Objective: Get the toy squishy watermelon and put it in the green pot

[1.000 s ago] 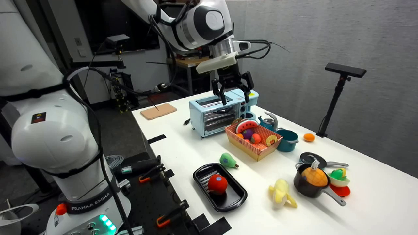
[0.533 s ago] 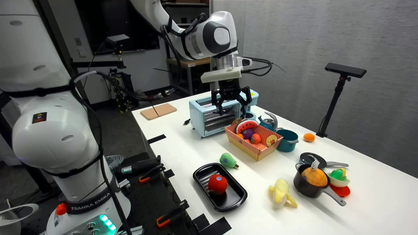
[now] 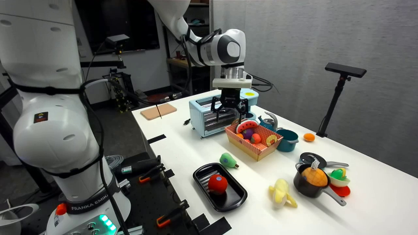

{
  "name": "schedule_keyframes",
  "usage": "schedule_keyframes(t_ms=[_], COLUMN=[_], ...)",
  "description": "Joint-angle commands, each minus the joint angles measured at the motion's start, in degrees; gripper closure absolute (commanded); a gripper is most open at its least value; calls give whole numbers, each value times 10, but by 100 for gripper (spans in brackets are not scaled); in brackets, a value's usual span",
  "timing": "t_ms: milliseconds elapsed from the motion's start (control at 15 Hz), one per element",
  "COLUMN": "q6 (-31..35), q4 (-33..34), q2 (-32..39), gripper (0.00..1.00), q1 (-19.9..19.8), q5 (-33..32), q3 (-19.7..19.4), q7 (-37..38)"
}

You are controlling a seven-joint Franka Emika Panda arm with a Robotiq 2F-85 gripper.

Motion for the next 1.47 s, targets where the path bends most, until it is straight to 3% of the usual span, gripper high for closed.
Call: schedule_keyframes(t_ms=[0, 800, 867, 933, 1400], q6=[-52, -103, -109, -77, -87], q4=[77, 232, 237, 201, 217], q2=[54, 175, 176, 160, 167], gripper=[0, 0, 0, 0, 0], q1=[-1, 5, 5, 4, 5], q5=[13, 7, 7, 1, 1], q3=[6, 22, 23, 20, 21], q7=[-42, -82, -84, -66, -70])
